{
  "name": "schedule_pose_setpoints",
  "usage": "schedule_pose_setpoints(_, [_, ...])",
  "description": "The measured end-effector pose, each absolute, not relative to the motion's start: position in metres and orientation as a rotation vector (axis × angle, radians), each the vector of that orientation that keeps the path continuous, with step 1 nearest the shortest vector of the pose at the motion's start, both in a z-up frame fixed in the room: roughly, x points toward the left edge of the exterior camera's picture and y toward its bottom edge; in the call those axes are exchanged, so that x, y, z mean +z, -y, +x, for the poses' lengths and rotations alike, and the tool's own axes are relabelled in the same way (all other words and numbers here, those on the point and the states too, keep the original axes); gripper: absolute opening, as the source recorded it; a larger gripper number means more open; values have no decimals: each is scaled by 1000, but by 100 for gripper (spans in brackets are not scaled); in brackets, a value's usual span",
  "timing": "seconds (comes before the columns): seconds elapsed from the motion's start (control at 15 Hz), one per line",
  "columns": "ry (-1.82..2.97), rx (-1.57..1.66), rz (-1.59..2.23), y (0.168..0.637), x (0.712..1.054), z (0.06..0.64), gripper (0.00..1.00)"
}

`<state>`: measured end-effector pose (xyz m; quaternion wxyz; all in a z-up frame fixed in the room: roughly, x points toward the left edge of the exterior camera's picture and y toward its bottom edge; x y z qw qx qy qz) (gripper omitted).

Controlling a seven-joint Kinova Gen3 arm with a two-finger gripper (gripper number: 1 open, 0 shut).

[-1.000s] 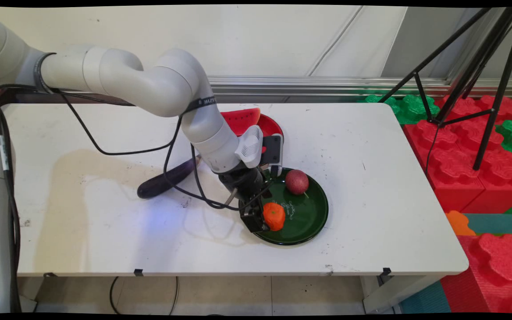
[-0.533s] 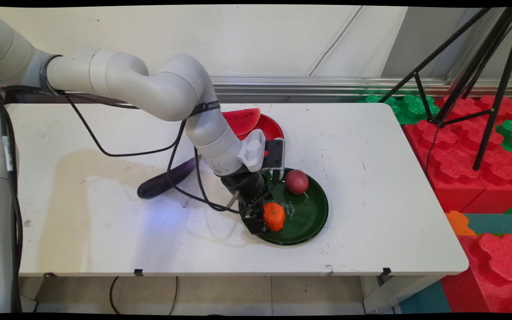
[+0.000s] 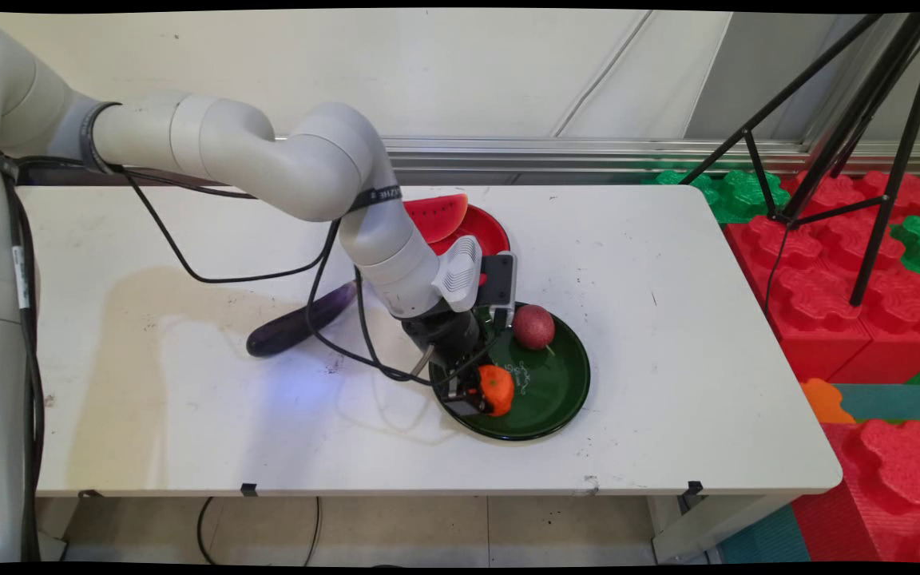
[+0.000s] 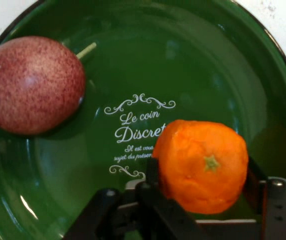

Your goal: Place the picked object on the table

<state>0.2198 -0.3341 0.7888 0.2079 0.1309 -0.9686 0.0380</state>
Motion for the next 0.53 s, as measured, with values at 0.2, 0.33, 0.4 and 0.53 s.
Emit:
schedule_pose_setpoints(0.2, [2696,109,357,335,788,219,0])
schedule_pose_setpoints(0.33, [2697,112,353,336,789,219,0])
schedule_pose_setpoints(0.4, [2696,113,353,336,789,219,0])
schedule_pose_setpoints(0.53, [2694,119,352,336,791,221,0])
